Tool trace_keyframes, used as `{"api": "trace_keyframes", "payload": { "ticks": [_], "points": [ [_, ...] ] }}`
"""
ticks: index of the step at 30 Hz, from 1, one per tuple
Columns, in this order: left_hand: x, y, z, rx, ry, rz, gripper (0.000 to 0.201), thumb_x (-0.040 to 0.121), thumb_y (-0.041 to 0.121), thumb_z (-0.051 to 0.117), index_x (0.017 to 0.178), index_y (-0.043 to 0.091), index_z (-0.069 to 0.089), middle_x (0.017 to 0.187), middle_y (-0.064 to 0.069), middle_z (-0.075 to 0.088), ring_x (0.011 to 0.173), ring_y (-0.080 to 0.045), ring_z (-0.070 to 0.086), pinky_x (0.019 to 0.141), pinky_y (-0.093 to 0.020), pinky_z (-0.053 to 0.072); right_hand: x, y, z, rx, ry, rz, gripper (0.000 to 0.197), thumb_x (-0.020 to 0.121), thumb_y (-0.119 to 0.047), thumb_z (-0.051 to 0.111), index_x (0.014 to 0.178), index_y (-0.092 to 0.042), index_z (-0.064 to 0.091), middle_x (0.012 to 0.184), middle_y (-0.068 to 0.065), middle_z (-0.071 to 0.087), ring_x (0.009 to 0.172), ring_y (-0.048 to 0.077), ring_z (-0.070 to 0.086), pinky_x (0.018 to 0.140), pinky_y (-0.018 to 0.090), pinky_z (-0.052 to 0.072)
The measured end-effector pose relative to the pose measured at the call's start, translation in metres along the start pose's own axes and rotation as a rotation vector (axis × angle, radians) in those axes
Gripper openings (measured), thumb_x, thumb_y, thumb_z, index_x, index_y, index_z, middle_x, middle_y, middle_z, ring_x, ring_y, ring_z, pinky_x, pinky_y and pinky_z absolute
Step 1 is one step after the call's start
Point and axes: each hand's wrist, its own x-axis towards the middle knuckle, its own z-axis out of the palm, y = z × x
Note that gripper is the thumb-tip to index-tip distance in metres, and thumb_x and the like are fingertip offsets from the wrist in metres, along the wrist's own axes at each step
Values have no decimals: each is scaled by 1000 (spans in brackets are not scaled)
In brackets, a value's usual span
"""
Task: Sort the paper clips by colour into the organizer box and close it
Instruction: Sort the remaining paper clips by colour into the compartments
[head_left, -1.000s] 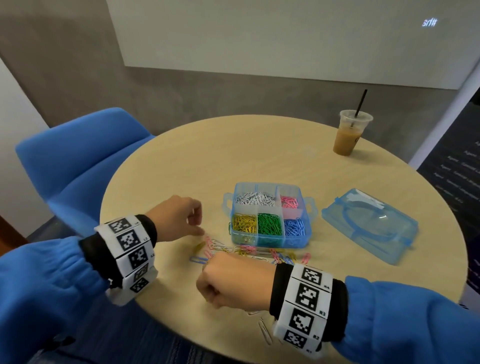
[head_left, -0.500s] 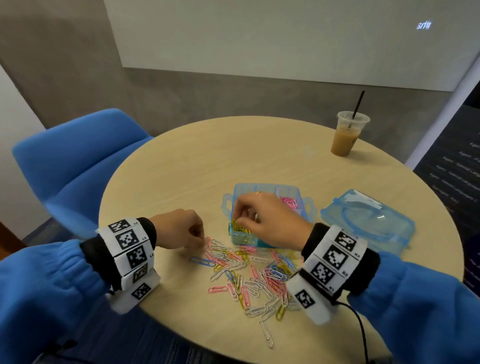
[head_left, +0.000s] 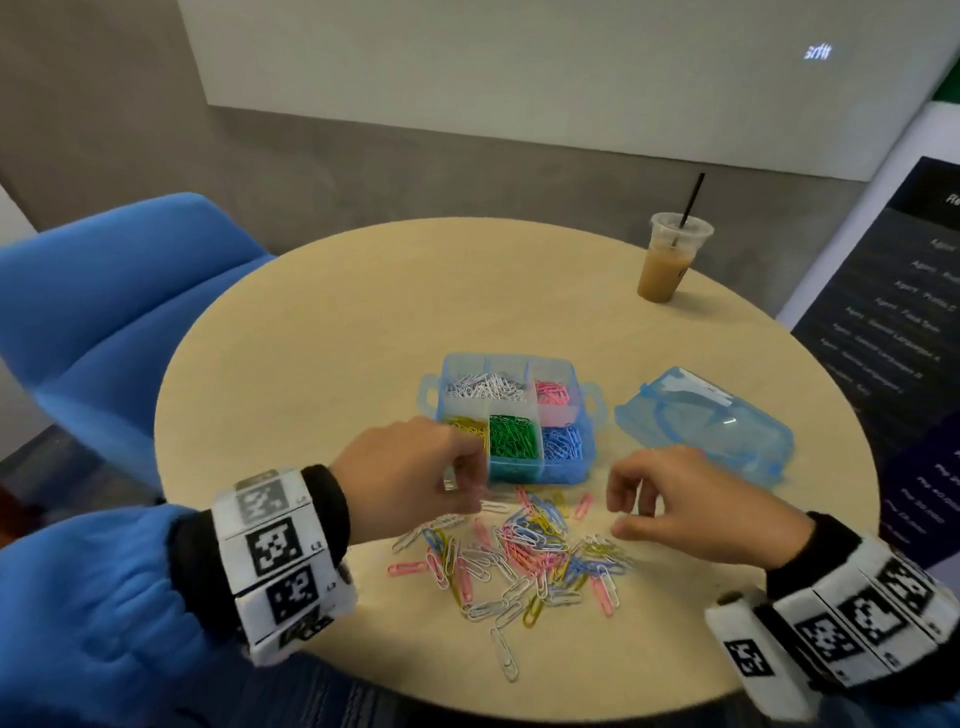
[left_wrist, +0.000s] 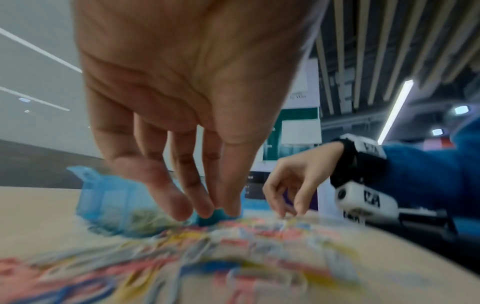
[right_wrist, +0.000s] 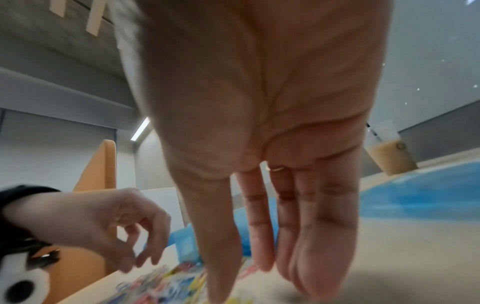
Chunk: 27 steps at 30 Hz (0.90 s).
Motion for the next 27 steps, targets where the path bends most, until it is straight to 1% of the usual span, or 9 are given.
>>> {"api": "trace_keyframes", "payload": {
  "ticks": [4,8,12,15,17,20,23,25,27],
  "points": [
    [-1,0,15,160,-40,0,18,92,38,59,110,36,57,113,18,59,95,-6,57,65,-25,36,-6,-5,10,45,-65,0,20,75,-31,79,81,-23,62,79,-9,65,70,4,61,71,26,50],
    [2,-3,16,313,-39,29,28,95,24,55,120,37,54,120,15,55,108,-15,57,70,-29,42,3,-15,16,37,-72,-69,15,76,-20,77,75,-23,63,68,-10,61,60,3,56,65,26,49],
    [3,-6,17,366,-62,74,31,96,21,53,125,34,52,120,12,54,108,-18,57,73,-34,48,11,-18,20,14,-126,-69,9,81,-13,71,80,-18,63,73,-3,67,61,5,57,68,30,52],
    [3,-7,16,331,-69,89,21,97,27,55,117,33,57,117,13,56,104,-14,57,72,-30,46,12,-22,24,51,-84,-87,7,84,-14,70,87,-15,64,79,-1,68,62,3,56,64,20,48],
    [3,-8,13,297,-74,79,21,95,33,58,116,35,59,117,16,56,104,-11,57,71,-26,43,11,-22,25,85,11,-77,9,87,-20,69,93,-16,65,84,-2,69,68,3,58,65,15,46],
    [0,-17,5,261,-35,-5,30,94,34,61,123,37,58,121,17,56,104,-10,58,73,-25,43,8,-18,25,-4,107,-39,23,91,-28,62,112,-18,65,104,-4,65,93,8,59,80,20,47],
    [-3,-27,4,273,-29,-106,36,94,28,62,129,33,56,128,13,55,108,-15,59,81,-30,48,7,-22,27,-95,53,-70,33,92,-30,60,122,-16,62,116,-1,61,109,16,56,91,27,44],
    [-4,-26,10,248,-66,-106,39,93,25,63,130,33,56,129,11,54,108,-17,59,84,-33,50,9,-31,30,-73,7,-121,44,91,-29,62,133,-18,56,126,-3,56,116,14,52,96,23,40],
    [-2,-21,17,211,-94,-68,35,93,23,60,127,32,58,126,8,55,106,-18,59,85,-35,50,12,-42,31,-55,-17,-163,56,89,-33,65,141,-21,49,131,-5,53,118,10,49,92,16,35]
  ]
}}
